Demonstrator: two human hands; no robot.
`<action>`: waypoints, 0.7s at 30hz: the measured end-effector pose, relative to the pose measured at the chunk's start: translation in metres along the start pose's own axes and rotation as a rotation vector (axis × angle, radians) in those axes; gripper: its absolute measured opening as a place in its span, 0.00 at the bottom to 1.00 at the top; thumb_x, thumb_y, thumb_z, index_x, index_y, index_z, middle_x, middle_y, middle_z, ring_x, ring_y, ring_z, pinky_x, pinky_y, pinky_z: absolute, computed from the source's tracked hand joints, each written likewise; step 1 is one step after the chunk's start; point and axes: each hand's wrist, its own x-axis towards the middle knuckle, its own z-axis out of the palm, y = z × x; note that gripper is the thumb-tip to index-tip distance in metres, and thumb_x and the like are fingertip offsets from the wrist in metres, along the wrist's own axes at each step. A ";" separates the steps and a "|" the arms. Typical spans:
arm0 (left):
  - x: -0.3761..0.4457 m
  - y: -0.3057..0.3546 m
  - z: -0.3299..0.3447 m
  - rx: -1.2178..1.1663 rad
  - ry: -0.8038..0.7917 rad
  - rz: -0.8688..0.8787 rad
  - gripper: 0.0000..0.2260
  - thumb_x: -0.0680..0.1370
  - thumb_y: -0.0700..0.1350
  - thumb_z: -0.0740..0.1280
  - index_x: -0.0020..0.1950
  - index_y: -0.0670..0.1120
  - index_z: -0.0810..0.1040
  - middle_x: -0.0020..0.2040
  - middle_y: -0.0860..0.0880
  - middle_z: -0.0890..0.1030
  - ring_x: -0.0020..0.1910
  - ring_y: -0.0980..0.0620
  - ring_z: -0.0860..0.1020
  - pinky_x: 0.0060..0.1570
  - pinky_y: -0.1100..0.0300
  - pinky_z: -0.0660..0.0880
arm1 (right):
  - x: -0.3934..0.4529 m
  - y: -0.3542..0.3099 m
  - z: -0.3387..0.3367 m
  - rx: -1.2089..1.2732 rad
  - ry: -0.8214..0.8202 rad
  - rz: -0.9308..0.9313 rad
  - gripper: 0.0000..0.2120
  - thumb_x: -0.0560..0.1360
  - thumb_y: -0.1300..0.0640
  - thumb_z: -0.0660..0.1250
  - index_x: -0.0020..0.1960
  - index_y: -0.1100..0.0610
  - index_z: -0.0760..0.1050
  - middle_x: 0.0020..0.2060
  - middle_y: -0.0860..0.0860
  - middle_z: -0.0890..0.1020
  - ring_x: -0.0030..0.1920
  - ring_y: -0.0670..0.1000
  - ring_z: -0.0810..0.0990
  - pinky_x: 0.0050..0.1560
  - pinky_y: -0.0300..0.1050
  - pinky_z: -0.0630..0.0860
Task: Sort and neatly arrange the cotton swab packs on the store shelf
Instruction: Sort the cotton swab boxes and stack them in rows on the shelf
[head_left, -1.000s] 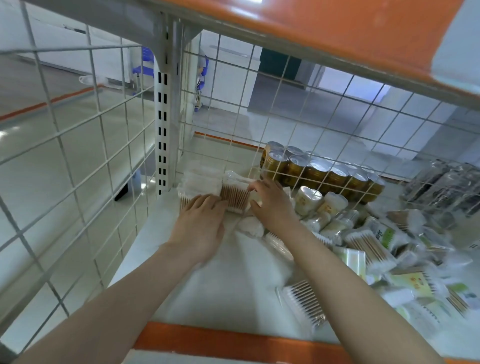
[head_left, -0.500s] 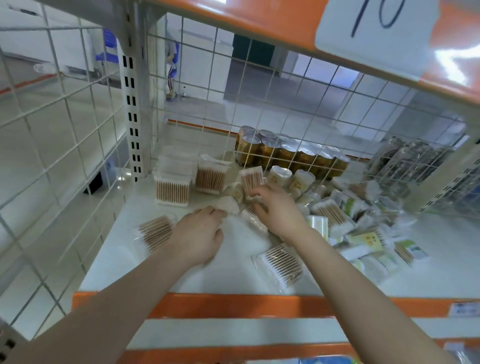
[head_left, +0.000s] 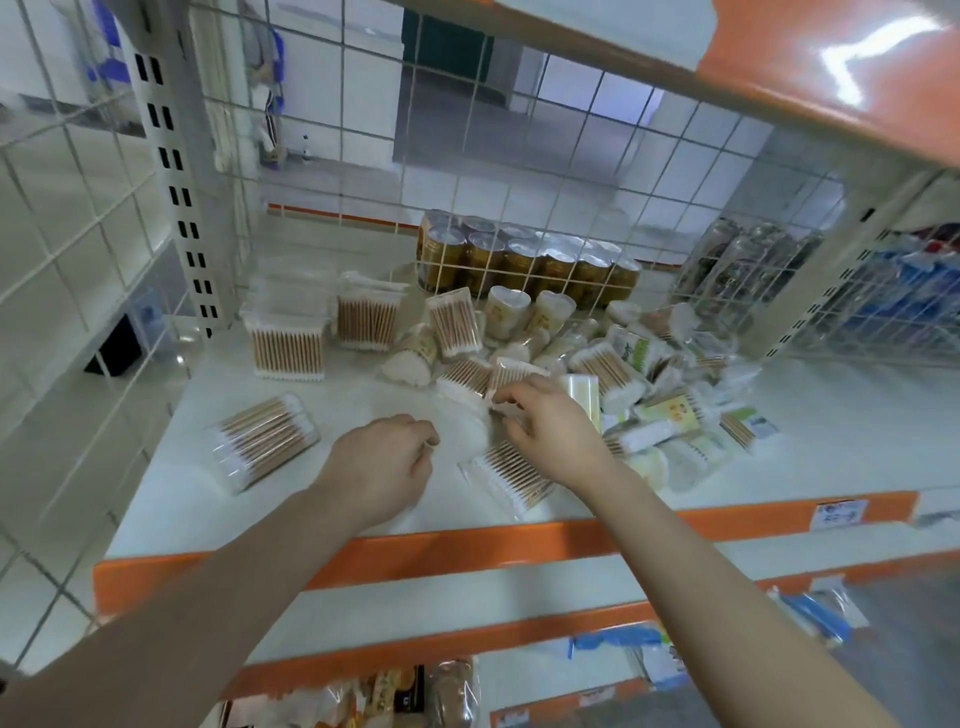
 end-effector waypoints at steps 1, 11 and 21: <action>-0.001 0.001 0.001 0.010 -0.015 0.011 0.14 0.79 0.47 0.57 0.63 0.52 0.73 0.59 0.53 0.75 0.60 0.52 0.73 0.53 0.59 0.70 | -0.003 0.001 0.000 -0.006 -0.015 0.003 0.14 0.73 0.64 0.63 0.59 0.61 0.76 0.53 0.57 0.77 0.55 0.56 0.73 0.54 0.46 0.71; -0.010 -0.003 -0.003 0.039 -0.047 0.010 0.13 0.79 0.47 0.57 0.61 0.53 0.74 0.58 0.53 0.75 0.59 0.53 0.73 0.51 0.60 0.69 | -0.039 0.008 0.005 -0.063 -0.240 -0.021 0.25 0.68 0.68 0.61 0.65 0.57 0.73 0.60 0.55 0.75 0.62 0.55 0.70 0.62 0.48 0.69; -0.017 -0.007 -0.005 0.036 -0.052 -0.017 0.13 0.79 0.47 0.56 0.61 0.52 0.74 0.58 0.54 0.76 0.58 0.53 0.73 0.53 0.58 0.71 | -0.039 0.007 0.007 -0.084 -0.292 -0.048 0.28 0.69 0.67 0.64 0.68 0.57 0.69 0.63 0.55 0.72 0.64 0.55 0.68 0.66 0.42 0.64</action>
